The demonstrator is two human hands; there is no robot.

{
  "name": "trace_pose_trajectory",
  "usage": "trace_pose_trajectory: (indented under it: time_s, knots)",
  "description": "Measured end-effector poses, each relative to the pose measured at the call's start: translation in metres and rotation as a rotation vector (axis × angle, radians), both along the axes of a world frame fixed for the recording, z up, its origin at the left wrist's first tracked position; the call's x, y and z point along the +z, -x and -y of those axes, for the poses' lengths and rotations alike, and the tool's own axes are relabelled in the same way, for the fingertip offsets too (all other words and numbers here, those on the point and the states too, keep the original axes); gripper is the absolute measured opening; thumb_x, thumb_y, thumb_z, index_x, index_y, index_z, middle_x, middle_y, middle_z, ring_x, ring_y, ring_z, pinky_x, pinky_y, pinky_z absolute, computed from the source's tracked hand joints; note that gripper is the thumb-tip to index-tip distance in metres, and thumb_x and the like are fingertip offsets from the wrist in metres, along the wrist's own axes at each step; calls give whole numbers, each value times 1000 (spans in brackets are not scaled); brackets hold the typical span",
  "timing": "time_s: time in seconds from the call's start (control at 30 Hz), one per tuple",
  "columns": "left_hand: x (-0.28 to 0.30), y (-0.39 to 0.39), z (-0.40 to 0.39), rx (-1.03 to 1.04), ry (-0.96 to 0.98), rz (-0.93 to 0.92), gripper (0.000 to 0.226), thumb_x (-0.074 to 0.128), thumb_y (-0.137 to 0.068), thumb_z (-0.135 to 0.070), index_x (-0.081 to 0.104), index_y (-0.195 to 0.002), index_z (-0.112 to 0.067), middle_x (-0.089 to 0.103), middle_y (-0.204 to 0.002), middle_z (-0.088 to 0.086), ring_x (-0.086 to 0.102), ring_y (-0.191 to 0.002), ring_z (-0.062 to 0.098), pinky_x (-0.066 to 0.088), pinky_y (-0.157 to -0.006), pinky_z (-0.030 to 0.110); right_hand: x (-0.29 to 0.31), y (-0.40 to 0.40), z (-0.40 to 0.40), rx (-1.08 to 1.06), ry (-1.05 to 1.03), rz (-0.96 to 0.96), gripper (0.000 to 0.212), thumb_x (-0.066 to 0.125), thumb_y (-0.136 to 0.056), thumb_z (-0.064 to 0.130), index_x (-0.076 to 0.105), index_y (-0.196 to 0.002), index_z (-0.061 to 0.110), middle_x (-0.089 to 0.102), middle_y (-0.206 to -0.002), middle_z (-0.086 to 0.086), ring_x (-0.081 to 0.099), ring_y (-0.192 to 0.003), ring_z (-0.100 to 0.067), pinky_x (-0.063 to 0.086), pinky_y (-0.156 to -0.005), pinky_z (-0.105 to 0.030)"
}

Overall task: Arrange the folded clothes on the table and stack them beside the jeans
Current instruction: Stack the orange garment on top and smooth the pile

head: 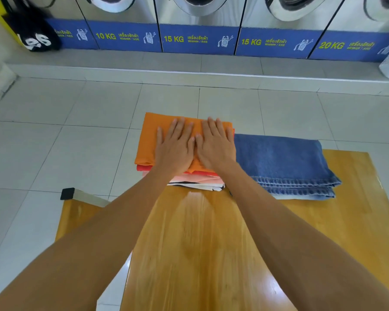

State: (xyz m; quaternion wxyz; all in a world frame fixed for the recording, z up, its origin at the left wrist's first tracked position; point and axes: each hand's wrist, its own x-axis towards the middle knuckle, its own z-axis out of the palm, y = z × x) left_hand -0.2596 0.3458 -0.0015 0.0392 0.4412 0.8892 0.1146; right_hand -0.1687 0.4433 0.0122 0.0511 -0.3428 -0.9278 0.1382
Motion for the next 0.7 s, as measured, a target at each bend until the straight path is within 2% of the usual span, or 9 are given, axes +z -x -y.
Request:
trace_pose_trajectory:
  time_s: [0.07, 0.17, 0.23, 0.3, 0.37, 0.53, 0.7]
  knots:
    - [-11, 17, 17, 78, 30, 16, 61, 7, -99, -57, 7, -156, -35, -1, -166, -5, -3, -153, 18, -5, -118, 58, -16, -16, -4, -9, -16, -27, 63, 17, -104, 51, 22, -160, 22, 19, -168, 2, 8, -156, -18, 4, -125, -50]
    - [-9, 43, 35, 187, 99, 157, 59, 7, -100, -54, -3, -155, -36, -8, -166, -5, -6, -153, 20, -1, -116, 66, -14, -18, -8, 20, -25, 42, 66, 14, -103, 54, 18, -161, 21, 16, -168, 1, 5, -156, -20, 0, -125, -52]
    - [-1, 53, 38, 209, 151, 138, 58, 10, -102, -48, 0, -156, -31, -7, -166, 0, -8, -153, 25, -4, -115, 66, -4, -7, -11, 29, -81, 118, 65, 14, -104, 50, 19, -160, 17, 17, -168, -2, 3, -156, -24, -3, -123, -55]
    - [11, 51, 28, 192, 79, 67, 57, 15, -103, -42, 11, -156, -21, -2, -166, 5, -7, -153, 26, -5, -117, 63, 5, 6, -11, 32, -115, 109, 63, 16, -105, 45, 26, -158, 14, 21, -167, -5, 5, -156, -26, -1, -123, -55]
    - [17, 41, 11, 145, -17, 38, 57, 14, -102, -43, 17, -155, -21, 3, -166, 5, -4, -153, 24, -3, -119, 58, 6, 13, -10, 33, -110, 46, 60, 17, -105, 43, 29, -157, 16, 23, -166, -6, 10, -156, -26, 5, -124, -53]
    - [-12, 24, 6, 118, 4, 90, 59, 8, -99, -56, 3, -155, -37, -6, -166, -4, -8, -153, 18, -2, -118, 60, -18, 1, -6, 0, -51, 8, 64, 14, -101, 54, 24, -159, 28, 22, -167, -1, 12, -155, -22, 4, -125, -50]
    - [-18, 26, 7, 161, -14, 151, 60, 10, -97, -60, -3, -153, -42, -9, -165, -7, -11, -152, 18, -1, -117, 64, -22, 1, -8, -9, -45, 27, 67, 12, -101, 57, 18, -160, 27, 21, -167, -2, 10, -155, -23, 4, -125, -50]
